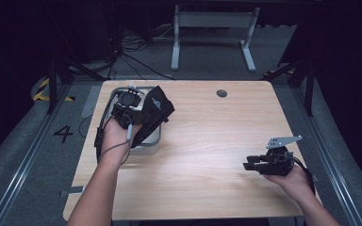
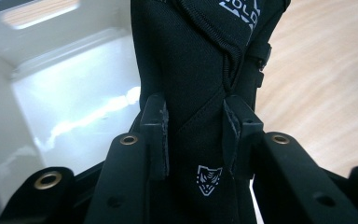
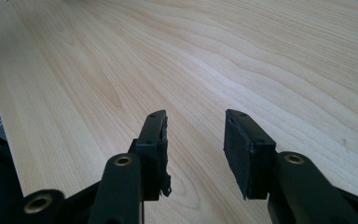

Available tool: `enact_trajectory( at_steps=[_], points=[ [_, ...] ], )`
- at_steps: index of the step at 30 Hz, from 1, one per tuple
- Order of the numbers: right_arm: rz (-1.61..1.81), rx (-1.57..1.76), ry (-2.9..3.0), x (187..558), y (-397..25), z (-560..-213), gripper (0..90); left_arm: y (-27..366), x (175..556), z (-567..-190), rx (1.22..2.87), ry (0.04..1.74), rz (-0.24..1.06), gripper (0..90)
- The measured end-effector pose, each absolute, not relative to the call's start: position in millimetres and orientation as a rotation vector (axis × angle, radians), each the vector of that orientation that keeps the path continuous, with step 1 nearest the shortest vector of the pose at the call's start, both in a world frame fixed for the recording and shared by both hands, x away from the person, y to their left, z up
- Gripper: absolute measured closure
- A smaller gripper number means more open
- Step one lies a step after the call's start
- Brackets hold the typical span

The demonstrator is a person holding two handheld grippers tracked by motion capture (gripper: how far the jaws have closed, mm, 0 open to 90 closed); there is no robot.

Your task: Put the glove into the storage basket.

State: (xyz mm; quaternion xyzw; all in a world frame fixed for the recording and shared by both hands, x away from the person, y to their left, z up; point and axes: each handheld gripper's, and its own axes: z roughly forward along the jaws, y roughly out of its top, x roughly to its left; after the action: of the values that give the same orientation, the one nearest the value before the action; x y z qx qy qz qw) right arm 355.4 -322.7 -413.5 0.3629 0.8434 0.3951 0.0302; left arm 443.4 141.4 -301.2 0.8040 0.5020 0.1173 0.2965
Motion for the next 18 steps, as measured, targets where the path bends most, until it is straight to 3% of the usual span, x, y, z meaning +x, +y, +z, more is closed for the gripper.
enact_trajectory(
  at_steps=[18],
  points=[
    [1.206, 1.132, 2.608, 351, -323, -417, 58.9, 171, 500, -325, 2.001, 1.59, 0.31, 65.7]
  ],
)
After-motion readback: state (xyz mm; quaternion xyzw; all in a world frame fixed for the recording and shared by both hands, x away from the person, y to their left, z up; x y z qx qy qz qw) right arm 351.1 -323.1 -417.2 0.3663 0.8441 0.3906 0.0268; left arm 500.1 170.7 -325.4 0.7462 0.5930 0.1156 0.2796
